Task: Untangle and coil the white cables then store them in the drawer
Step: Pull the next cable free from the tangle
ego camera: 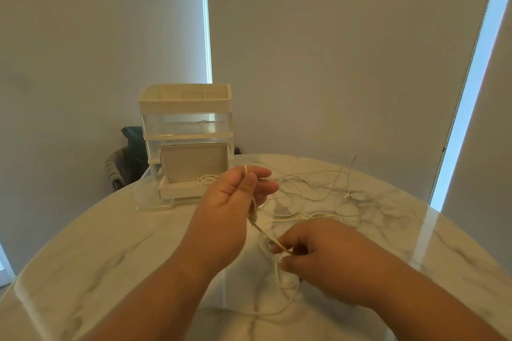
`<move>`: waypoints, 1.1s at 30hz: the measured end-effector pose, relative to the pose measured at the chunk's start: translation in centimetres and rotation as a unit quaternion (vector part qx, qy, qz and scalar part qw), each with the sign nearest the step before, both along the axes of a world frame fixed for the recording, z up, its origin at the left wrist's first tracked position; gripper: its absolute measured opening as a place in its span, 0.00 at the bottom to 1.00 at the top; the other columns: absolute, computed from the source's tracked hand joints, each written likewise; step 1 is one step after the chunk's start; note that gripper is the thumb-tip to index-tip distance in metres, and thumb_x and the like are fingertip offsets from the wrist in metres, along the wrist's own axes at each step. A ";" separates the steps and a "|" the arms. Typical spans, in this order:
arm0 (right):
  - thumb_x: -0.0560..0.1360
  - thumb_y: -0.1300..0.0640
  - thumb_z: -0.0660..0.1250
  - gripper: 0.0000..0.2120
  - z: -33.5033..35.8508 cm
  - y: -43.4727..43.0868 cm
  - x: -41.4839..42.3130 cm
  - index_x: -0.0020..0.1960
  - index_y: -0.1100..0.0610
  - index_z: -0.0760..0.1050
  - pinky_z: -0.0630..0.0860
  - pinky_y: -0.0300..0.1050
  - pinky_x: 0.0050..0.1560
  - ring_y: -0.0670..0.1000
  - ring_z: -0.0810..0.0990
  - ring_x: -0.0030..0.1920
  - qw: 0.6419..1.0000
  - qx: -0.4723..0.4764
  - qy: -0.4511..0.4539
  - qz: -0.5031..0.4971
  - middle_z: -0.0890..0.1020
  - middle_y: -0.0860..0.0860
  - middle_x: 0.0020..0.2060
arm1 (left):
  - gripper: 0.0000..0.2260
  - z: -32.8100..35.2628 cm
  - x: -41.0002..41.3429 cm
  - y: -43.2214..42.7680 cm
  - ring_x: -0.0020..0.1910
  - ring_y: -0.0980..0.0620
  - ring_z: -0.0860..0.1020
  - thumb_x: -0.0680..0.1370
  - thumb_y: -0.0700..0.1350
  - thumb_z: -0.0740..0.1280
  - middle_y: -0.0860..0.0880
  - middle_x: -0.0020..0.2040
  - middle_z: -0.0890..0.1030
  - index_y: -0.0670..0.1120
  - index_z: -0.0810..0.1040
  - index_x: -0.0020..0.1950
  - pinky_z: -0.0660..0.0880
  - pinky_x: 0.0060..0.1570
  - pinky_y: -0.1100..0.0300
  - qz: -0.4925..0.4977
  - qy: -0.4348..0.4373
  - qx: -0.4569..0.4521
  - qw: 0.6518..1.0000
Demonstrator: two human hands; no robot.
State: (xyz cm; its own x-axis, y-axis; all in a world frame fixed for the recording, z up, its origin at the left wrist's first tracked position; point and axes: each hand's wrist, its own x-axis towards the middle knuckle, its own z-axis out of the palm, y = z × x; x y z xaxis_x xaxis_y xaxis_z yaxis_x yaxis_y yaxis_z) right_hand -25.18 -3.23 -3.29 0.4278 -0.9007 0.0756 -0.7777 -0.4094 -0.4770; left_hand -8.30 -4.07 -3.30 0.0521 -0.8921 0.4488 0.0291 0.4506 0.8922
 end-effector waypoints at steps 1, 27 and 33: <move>0.75 0.51 0.69 0.07 0.1 0.0 -0.2 0.50 0.43 0.83 0.71 0.32 0.34 0.36 0.77 0.33 1.000 -0.009 -0.011 -0.017 0.79 0.34 0.32 | 0.12 -0.2 0.0 0.1 0.51 0.56 0.83 0.82 0.47 0.57 0.51 0.46 0.86 0.49 0.80 0.54 0.77 0.52 0.66 0.023 -0.058 -0.027 0.998; 0.77 0.63 0.68 0.17 -0.2 -1.1 -0.5 0.46 0.39 0.82 0.69 0.23 0.46 0.31 0.73 0.49 0.972 -0.108 -0.198 -0.064 0.70 0.34 0.56 | 0.12 -0.8 0.6 -0.5 0.40 0.57 0.74 0.83 0.53 0.56 0.54 0.39 0.76 0.53 0.71 0.43 0.73 0.42 0.59 0.031 -0.516 -0.067 0.854; 0.74 0.63 0.71 0.14 0.9 -1.7 -2.7 0.49 0.43 0.80 0.75 0.39 0.31 0.53 0.80 0.32 0.930 -0.105 -0.324 -0.137 0.85 0.48 0.34 | 0.12 -0.4 1.8 -0.7 0.40 0.57 0.74 0.83 0.51 0.55 0.53 0.40 0.76 0.50 0.72 0.45 0.72 0.43 0.59 0.078 -0.511 -0.063 0.854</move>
State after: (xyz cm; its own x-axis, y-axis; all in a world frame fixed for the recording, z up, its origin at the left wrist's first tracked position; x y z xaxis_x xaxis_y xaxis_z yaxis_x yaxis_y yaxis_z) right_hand -27.89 -4.93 -2.39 -0.0119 -0.9054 0.4244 -0.4433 -0.3757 -0.8139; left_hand -6.46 -4.76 -3.72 -0.3108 -0.8515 0.4222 -0.8049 0.4721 0.3596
